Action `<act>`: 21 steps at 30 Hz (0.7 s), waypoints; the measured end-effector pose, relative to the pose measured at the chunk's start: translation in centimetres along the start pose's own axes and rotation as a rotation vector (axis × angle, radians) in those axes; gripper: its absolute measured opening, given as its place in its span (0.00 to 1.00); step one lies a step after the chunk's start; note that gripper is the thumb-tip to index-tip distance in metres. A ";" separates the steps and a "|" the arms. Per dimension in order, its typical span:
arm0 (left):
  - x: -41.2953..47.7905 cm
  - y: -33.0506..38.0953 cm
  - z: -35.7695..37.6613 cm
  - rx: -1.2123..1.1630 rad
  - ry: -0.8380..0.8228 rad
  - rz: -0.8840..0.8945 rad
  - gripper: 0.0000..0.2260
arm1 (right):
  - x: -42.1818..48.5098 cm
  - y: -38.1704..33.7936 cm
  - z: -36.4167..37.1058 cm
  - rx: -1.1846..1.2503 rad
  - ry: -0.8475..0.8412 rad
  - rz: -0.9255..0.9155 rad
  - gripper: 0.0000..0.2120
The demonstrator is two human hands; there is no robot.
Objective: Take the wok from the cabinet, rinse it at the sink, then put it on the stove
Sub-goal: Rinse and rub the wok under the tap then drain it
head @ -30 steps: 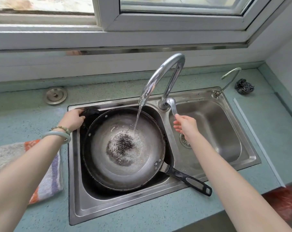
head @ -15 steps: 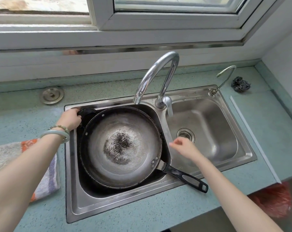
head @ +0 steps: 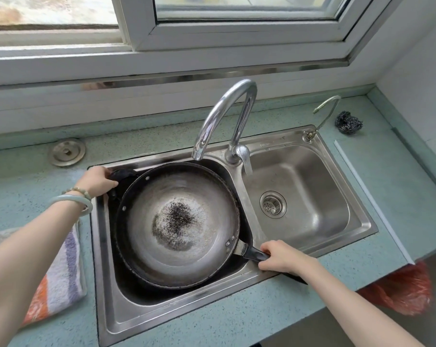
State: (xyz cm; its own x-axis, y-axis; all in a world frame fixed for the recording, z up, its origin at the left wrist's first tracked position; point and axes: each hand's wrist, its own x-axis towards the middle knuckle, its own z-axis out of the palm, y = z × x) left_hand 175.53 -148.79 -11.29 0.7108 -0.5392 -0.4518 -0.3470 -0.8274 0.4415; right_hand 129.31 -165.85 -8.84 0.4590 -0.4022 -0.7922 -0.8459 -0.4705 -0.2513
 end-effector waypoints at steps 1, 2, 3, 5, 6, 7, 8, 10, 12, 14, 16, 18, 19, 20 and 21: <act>-0.1 -0.1 -0.1 -0.016 0.000 0.010 0.10 | -0.2 -0.2 -0.2 0.007 -0.004 -0.012 0.09; -0.4 -0.1 -0.4 -0.033 -0.001 0.021 0.06 | -0.4 -0.3 -0.5 0.021 -0.004 -0.025 0.10; -0.6 -0.2 -0.7 -0.051 -0.001 0.031 0.04 | -0.7 -0.3 -0.7 0.045 0.000 -0.034 0.10; -0.8 -0.6 -1.4 -0.098 -0.007 0.064 0.03 | -1.0 -0.4 -1.6 0.082 0.020 -0.047 0.09; -1.1 -0.6 -1.8 -0.119 -0.010 0.079 0.02 | -1.2 -0.4 -2.0 0.086 0.029 -0.054 0.08; -1.3 -0.8 -2.2 -0.133 -0.009 0.091 0.01 | -1.5 -0.5 -2.6 0.095 0.034 -0.059 0.07; -1.6 -0.8 -2.5 -0.134 -0.008 0.102 0.01 | -1.8 -0.6 -3.0 0.125 0.029 -0.061 0.05; -2.4 -0.9 -2.7 -0.138 -0.003 0.100 0.03 | -2.3 -0.8 -3.4 0.201 0.003 -0.061 0.02; -3.7 -0.9 -2.8 -0.136 0.008 0.086 0.06 | -2.6 -1.0 -3.8 0.210 -0.017 -0.058 0.03; -4.9 -1.3 -2.6 -0.134 0.008 0.075 0.08 | -2.5 -1.1 -4.0 0.128 0.009 -0.050 0.02; -6.0 -2.0 -2.1 -0.156 0.004 0.063 0.08 | -2.2 -1.1 -4.0 0.016 0.057 -0.019 0.03; -6.9 -3.0 -1.9 -0.180 0.017 0.051 0.09 | -1.9 -1.2 -3.8 -0.041 0.082 0.017 0.05; -7.1 -3.5 -1.8 -0.194 0.025 0.054 0.10 | -1.7 -1.1 -3.5 -0.072 0.097 0.033 0.06; -7.4 -3.9 -1.7 -0.195 0.029 0.066 0.11 | -1.7 -1.1 -3.1 -0.107 0.119 0.046 0.07; -7.7 -4.2 -1.7 -0.189 0.031 0.075 0.12 | -1.7 -0.9 -2.6 -0.137 0.148 0.057 0.07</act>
State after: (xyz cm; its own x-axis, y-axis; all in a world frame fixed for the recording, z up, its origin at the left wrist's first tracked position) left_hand 172.58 -140.92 -8.34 0.7065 -0.5908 -0.3898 -0.2806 -0.7394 0.6121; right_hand 130.04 -166.82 -5.83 0.4549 -0.5379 -0.7098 -0.8315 -0.5419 -0.1223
